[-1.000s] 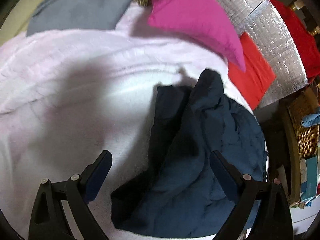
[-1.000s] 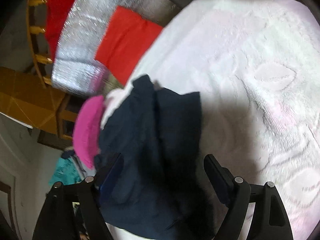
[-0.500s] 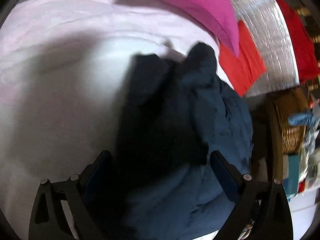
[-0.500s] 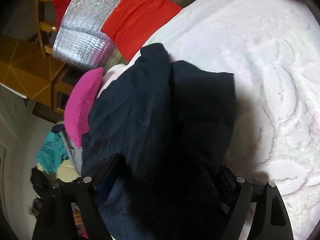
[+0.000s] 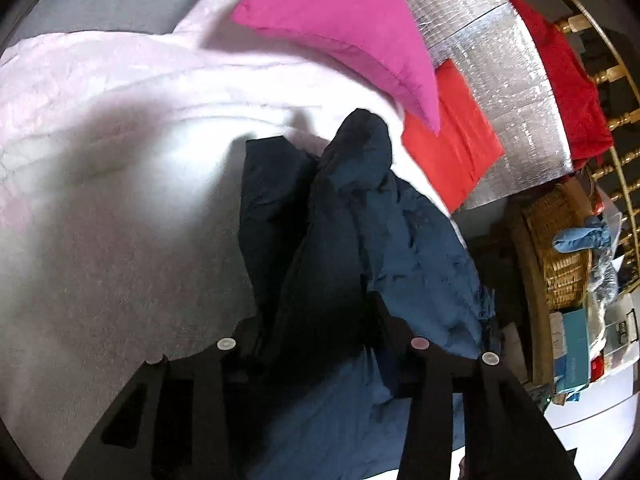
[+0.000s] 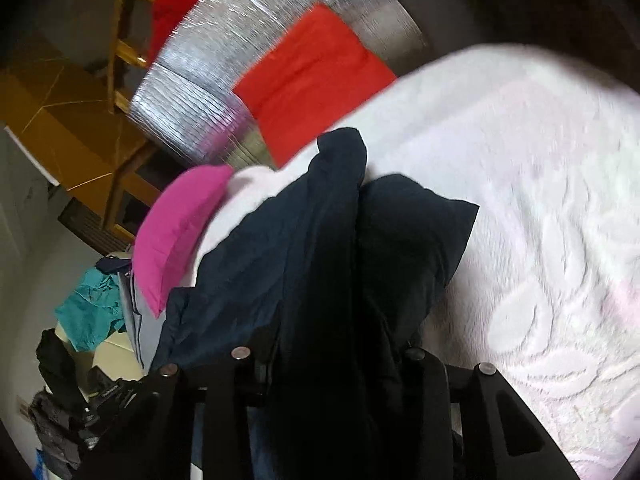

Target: Fold large clothes

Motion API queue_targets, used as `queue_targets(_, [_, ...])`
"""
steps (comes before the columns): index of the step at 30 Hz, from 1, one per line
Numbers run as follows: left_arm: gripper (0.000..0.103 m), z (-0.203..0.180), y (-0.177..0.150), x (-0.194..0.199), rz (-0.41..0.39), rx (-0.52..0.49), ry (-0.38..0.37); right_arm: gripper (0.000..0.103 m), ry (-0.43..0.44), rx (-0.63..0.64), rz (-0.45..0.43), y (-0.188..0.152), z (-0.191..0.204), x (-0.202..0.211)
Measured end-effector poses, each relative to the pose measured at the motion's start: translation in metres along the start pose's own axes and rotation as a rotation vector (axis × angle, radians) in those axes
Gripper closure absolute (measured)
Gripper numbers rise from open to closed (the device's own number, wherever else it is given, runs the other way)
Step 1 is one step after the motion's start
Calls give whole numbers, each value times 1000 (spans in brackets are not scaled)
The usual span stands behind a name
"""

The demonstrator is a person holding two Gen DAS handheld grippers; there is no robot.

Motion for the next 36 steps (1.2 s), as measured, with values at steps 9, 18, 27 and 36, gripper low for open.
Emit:
queue_targets(9, [32,21,-10,1,25,11,184,37,-39,-125,82,-13,-27,-10])
queue_targets(18, [29,-1,-16,75,-235,-161,377,31,-89,-124,16,-20,-29,48])
queue_targets(27, [28,-37,-51,109,-402,-356,495,29,-13,-109,-15,-47,-4,83])
queue_targets(36, [28,-67,-84,128,-505,-507,557,29,36,-93,4,-73,5,103])
Point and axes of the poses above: each gripper's, at about its wrist camera, not at the fingertips, and x roughly against the way its jaws point, z to its left, y to its top, the point moved 10 cm from there along -x, roughly the way its jaws point, and after that the axes turned 2 degrees about x, right-handed, at the moved point
